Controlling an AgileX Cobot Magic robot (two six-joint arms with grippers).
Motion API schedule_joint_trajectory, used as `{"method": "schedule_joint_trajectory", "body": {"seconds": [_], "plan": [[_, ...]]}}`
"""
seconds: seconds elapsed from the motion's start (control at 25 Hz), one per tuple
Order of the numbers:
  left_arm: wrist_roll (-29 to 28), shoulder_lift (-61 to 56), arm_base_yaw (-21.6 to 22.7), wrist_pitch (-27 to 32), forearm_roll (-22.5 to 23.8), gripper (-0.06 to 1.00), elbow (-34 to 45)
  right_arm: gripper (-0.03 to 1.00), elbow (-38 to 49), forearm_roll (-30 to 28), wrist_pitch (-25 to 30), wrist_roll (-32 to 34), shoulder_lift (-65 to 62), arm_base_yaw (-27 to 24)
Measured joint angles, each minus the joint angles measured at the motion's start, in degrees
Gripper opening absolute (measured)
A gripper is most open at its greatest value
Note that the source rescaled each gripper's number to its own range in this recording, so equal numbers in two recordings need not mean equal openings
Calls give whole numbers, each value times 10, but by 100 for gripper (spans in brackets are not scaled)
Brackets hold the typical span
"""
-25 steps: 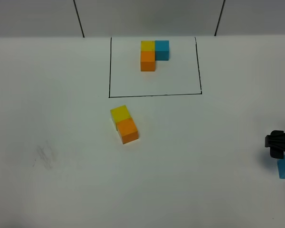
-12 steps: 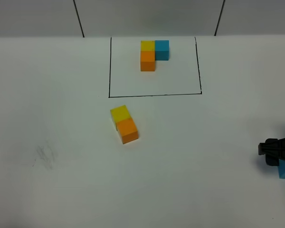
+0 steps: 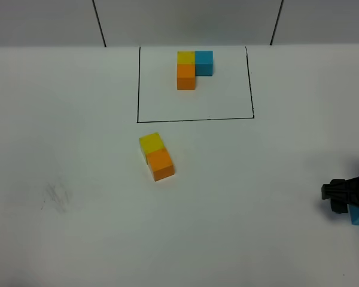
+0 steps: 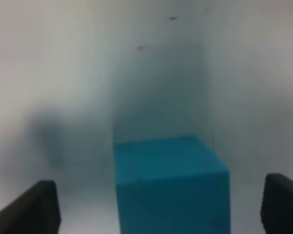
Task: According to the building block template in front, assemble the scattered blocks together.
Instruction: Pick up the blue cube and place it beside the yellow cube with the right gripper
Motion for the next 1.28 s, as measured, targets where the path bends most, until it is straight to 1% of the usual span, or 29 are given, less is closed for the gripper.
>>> {"method": "schedule_joint_trajectory", "body": {"seconds": [0.24, 0.36, 0.44, 0.6, 0.76, 1.16, 1.24, 1.28], "plan": [[-1, 0, 0, 0, 0, 1, 0, 83, 0, -1, -17, 0, 20, 0], [-1, 0, 0, 0, 0, 1, 0, 79, 0, -1, -19, 0, 27, 0], [-1, 0, 0, 0, 0, 1, 0, 72, -1, 0, -21, 0, 32, 0], [-1, 0, 0, 0, 0, 1, 0, 45, -6, 2, -25, 0, 44, 0], [-1, 0, 0, 0, 0, 1, 0, 46, -6, 2, -29, -6, 47, 1], [-1, 0, 0, 0, 0, 1, 0, 46, -6, 7, -38, -59, 36, 1], [-1, 0, 0, 0, 0, 1, 0, 46, -11, 20, -26, -80, 25, 2], [-1, 0, 0, 0, 0, 1, 0, 46, -19, 25, -11, -91, 14, 6]]}}
